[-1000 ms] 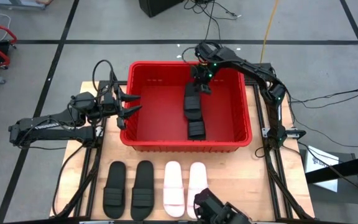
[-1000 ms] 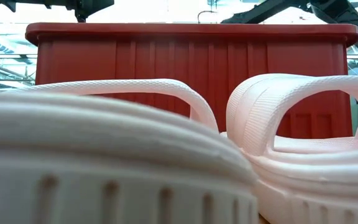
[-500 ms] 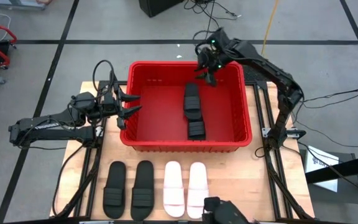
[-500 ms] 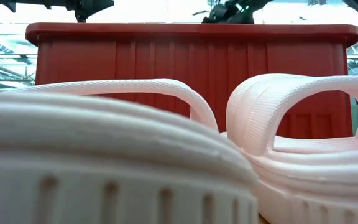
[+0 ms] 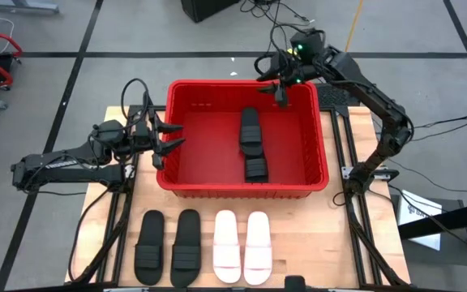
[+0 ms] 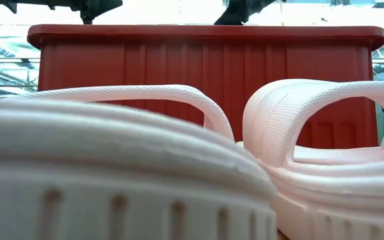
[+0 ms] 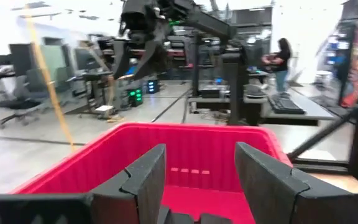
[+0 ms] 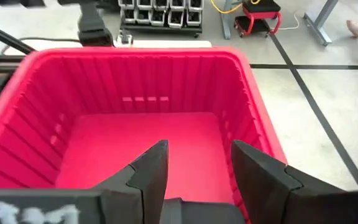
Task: Pick and place slides into bin
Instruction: Put the pink slide into the red bin
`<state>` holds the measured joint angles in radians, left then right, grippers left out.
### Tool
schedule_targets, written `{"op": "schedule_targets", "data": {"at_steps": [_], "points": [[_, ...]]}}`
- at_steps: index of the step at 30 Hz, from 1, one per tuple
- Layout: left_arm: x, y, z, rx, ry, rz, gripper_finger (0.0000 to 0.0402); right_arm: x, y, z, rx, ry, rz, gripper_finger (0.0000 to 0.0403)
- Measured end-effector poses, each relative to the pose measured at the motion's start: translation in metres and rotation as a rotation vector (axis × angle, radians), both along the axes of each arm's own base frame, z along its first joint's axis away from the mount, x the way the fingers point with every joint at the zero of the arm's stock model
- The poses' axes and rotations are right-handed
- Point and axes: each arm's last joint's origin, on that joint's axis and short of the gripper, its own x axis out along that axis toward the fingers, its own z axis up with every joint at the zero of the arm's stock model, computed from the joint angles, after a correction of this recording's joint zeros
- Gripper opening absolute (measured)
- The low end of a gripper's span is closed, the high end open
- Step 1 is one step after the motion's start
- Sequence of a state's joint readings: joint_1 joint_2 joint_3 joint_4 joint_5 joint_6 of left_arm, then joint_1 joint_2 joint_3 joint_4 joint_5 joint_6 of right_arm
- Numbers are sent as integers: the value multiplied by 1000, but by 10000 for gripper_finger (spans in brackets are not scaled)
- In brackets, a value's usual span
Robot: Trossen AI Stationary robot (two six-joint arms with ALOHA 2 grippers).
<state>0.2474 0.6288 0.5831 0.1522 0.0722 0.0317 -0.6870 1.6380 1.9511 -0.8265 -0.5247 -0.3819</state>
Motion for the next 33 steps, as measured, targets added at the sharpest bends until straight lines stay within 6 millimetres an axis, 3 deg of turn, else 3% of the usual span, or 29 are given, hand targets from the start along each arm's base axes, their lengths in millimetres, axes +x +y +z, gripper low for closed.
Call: {"op": "schedule_targets", "data": {"at_steps": [8,20,26,33], "points": [[2,-5,1,36,-13,-83,198,8,35,11,37,-29,70,165],[17,-28,-3,15,11,-233,198,25,113,23,28,-49,316,164],[31,-43,-10,17,36,-262,198,34,147,17,45,-18,423,164],[39,-64,-15,5,56,-353,198,48,183,-10,79,-2,525,164]]}}
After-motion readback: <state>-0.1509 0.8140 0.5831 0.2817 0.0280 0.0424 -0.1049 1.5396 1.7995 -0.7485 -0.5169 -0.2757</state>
